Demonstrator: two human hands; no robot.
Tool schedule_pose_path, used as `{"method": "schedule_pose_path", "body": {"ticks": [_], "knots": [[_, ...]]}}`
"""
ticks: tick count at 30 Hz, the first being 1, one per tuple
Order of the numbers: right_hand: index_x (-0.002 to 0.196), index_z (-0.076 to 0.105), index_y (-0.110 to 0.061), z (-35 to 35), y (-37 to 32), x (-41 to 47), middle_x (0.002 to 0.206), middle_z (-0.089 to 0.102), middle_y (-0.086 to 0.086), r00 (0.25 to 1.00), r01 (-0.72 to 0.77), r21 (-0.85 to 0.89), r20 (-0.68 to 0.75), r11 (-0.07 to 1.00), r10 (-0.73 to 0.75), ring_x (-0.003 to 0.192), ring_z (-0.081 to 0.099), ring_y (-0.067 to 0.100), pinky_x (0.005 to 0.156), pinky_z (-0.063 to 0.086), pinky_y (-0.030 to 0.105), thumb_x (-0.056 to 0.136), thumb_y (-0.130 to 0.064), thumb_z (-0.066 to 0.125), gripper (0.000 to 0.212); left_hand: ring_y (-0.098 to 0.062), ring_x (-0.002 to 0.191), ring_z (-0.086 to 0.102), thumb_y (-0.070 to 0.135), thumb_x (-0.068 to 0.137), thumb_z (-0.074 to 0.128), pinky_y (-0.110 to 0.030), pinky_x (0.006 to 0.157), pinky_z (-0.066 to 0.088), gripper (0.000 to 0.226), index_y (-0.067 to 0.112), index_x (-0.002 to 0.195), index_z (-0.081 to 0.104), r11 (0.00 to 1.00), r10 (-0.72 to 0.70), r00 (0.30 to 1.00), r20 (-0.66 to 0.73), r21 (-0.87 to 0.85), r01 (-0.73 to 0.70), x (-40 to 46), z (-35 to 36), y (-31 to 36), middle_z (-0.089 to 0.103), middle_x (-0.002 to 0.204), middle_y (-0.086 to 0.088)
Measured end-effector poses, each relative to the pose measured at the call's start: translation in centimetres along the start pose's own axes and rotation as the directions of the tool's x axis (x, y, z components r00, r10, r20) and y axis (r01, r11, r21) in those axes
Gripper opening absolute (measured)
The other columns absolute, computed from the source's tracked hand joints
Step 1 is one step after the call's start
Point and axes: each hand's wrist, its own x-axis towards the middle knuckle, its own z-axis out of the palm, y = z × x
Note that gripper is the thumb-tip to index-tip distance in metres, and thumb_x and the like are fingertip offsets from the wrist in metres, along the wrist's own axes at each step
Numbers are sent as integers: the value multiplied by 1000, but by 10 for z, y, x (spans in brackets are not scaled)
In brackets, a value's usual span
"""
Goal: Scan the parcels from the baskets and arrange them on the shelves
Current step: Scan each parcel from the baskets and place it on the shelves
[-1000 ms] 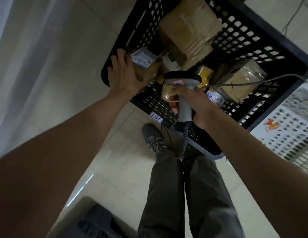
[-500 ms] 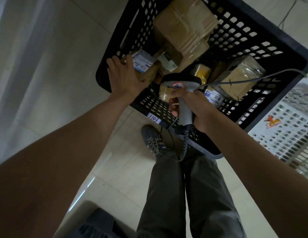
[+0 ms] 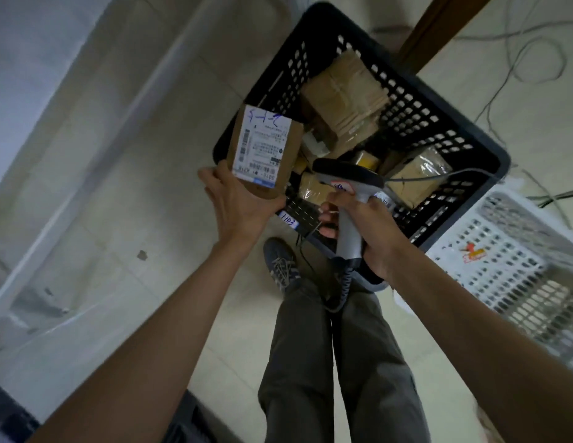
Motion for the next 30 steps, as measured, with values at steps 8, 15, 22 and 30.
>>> {"method": "schedule_pose_path", "body": {"ticks": [8,15,22,30], "knots": [[84,75,-42,25,-54,-136,80,76,-18,966,202,-182,197,962,-166,84,74,5,69,65,40,98,-12,65,34,-1,107,26,37,43,98,-42,94,51,103,10,124,41,962,-121,992,-47,-254,105,-115,-97,74,33,115,2],[113,67,-21,48,-88,-258,108,76,7,943,255,-244,278,936,-184,107,71,32,89,60,54,93,-12,70,22,-17,114,62,52,42,96,-39,85,60,103,50,130,42,831,-189,979,-78,-544,117,-199,-193,120,58,126,-3],[123,61,-23,69,-79,-349,119,74,7,856,360,-249,471,899,-213,109,71,28,78,62,40,96,-9,66,30,-6,106,63,68,45,89,-29,80,59,98,30,119,37,788,-265,954,-140,-602,130,-278,-284,118,59,120,8],[123,66,-17,106,-44,-445,109,77,5,740,513,-328,638,793,-215,103,73,26,72,61,33,93,-14,71,30,16,88,60,46,85,75,-4,62,43,36,48,100,43,636,-358,916,-179,-766,99,-386,-377,72,63,106,18]]}}
